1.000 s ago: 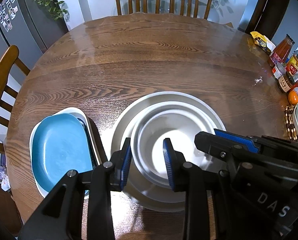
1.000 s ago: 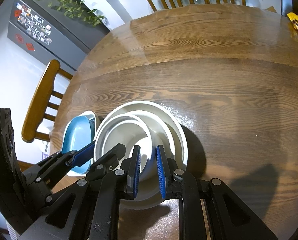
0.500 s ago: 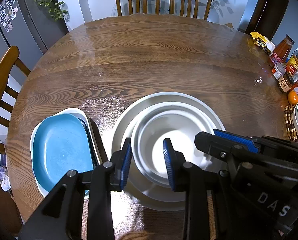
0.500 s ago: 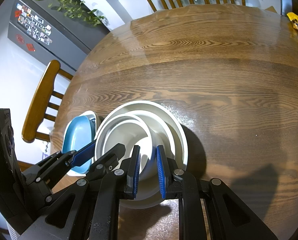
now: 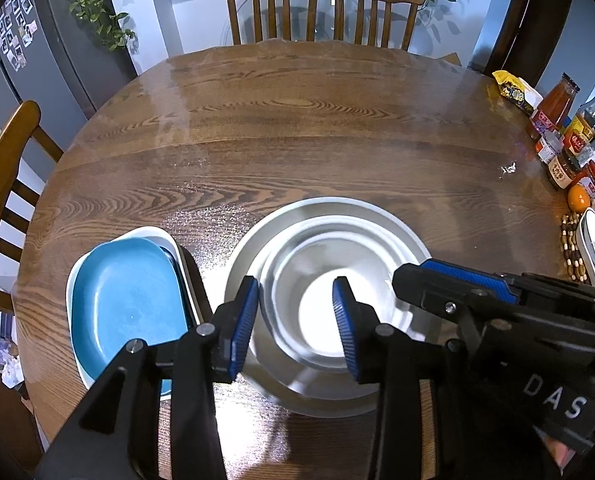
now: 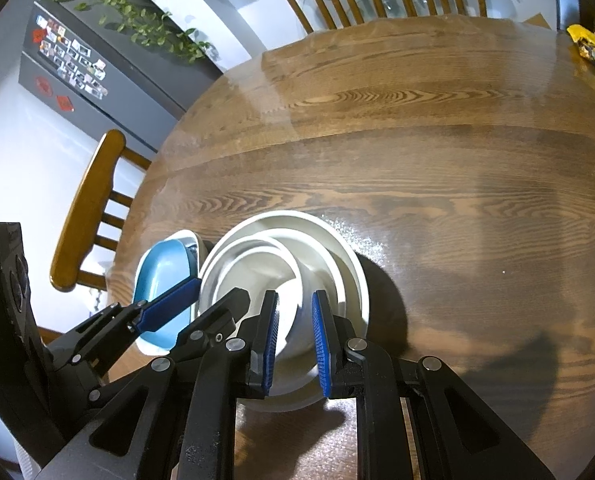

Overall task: Organize plates and bowls
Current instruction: 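Open the left gripper to release the ramekin inside the bowls, then raise the left gripper away from the nested bowls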

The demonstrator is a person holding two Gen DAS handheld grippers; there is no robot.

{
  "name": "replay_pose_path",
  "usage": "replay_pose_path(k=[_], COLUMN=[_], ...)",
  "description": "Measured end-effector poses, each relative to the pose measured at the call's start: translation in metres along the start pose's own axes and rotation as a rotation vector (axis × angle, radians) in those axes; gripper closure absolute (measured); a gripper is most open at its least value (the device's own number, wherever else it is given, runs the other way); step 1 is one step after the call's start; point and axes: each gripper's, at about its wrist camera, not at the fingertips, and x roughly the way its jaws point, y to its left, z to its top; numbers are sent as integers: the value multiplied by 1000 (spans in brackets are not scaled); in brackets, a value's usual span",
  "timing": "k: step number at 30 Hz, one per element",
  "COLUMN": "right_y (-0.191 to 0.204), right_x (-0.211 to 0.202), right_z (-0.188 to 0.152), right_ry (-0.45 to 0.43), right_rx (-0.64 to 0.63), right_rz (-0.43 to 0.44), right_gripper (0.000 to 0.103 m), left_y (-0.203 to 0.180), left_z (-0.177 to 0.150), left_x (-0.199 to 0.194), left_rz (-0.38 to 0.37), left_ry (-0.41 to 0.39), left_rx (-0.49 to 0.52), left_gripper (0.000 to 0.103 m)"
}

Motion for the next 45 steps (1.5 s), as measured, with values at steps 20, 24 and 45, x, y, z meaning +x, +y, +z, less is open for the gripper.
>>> replay_pose_path(k=[20,24,45], right_y=[2,1,3], right_x=[-13,-15,-37], right_z=[-4,-4,-10], right_ry=[-24,-27,-75], right_rx=[5,11,-28], right_rz=[3,-3,-37], right_gripper=[85,83,43], left_y=[0,0,13], left_z=[-4,-5,-11], left_x=[-15,-19,-38], left_rz=[23,32,65], left_ry=[-48,-58,-89], left_rx=[-1,-2,-62], left_gripper=[50,43,16])
